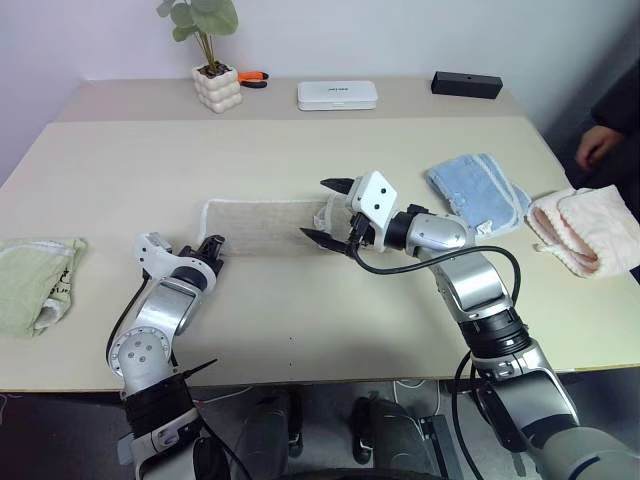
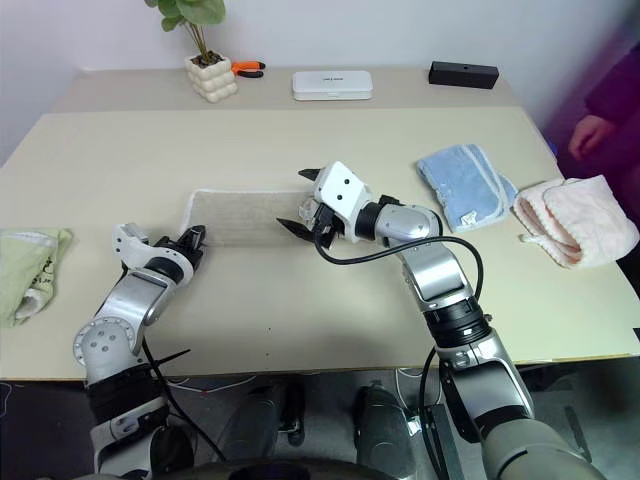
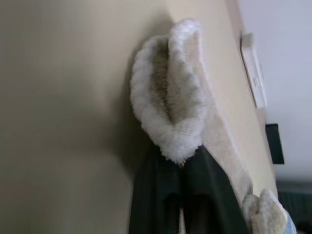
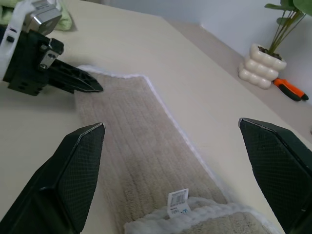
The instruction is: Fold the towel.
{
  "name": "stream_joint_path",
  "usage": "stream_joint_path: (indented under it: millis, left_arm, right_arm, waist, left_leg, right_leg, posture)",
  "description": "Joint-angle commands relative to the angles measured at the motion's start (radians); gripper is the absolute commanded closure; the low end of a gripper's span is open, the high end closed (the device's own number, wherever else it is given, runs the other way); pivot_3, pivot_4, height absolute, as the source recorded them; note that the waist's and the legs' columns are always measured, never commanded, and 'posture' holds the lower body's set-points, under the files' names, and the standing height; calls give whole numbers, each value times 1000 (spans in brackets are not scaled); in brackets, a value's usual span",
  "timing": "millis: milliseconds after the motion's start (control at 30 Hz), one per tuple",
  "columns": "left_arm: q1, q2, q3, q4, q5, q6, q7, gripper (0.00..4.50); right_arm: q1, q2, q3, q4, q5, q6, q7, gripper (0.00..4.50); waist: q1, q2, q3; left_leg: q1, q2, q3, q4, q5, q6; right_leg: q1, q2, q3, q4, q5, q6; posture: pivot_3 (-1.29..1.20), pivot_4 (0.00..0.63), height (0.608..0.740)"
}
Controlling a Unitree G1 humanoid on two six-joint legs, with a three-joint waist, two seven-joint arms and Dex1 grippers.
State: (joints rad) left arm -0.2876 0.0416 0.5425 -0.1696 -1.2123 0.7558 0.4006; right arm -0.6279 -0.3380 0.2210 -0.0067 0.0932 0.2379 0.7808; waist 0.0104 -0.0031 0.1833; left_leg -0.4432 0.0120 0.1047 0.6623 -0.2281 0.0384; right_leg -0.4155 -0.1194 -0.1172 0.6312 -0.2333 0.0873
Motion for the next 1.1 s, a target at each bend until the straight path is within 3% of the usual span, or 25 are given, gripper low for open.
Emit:
stream_joint_path:
  millis: [33,233,433,567,800,1067,1100]
  left_arm:
    - [14,91,45,-88,26,-83,-82,4447]
    - [65,308,60,-157,89,-111,-222,4447]
    - [42,420,-25,-193,121,-104,-370,4447]
    - [-14,535,-314,-257,256,-57,-614,4447]
    - [-89,563,-585,-185,453,-51,-801,4447]
    - [-114,491,-597,-117,528,-35,-828,4447]
    - [-111,487,-587,-124,525,-30,-830,3917]
  right_arm:
    - [2,1,-13,-48,17,16,-6,0]
    - [3,-14,-22,-33,14,17,-3,0]
    - [3,-14,-16,-15,6,5,-3,0]
    - [8,-10,-5,1,-3,-5,-6,0]
    - [22,-17,-10,5,-16,-4,-24,0]
    - [60,-44,-25,-26,-30,19,-60,0]
    - [60,-47,-24,-22,-36,20,-66,0]
  waist:
    - [-1,-1,0]
    - [-18,-1,1]
    - [-19,-1,1]
    - [-19,-1,1]
    - [-26,-1,1]
    - [-21,-1,2]
    - [-21,-2,2]
  left_leg:
    - [0,0,0,0,0,0]
    - [-1,2,1,0,-2,-3]
    - [-1,1,0,0,-3,-5]
    - [-2,1,1,-1,-2,-5]
    - [-1,2,4,-3,-2,-5]
    - [-2,3,4,-4,-2,-5]
    - [-2,2,4,-3,-2,-5]
  right_leg:
    - [0,0,0,0,0,0]
    - [-3,1,0,0,0,0]
    - [-3,1,0,0,0,0]
    - [-3,1,0,0,0,0]
    - [-6,2,3,1,0,0]
    - [-7,2,3,0,0,0]
    - [-7,2,3,0,0,0]
  posture:
    - [0,150,734]
    - [0,150,734]
    - [0,150,734]
    - [0,150,734]
    - [0,150,734]
    - [0,150,734]
    - [0,150,734]
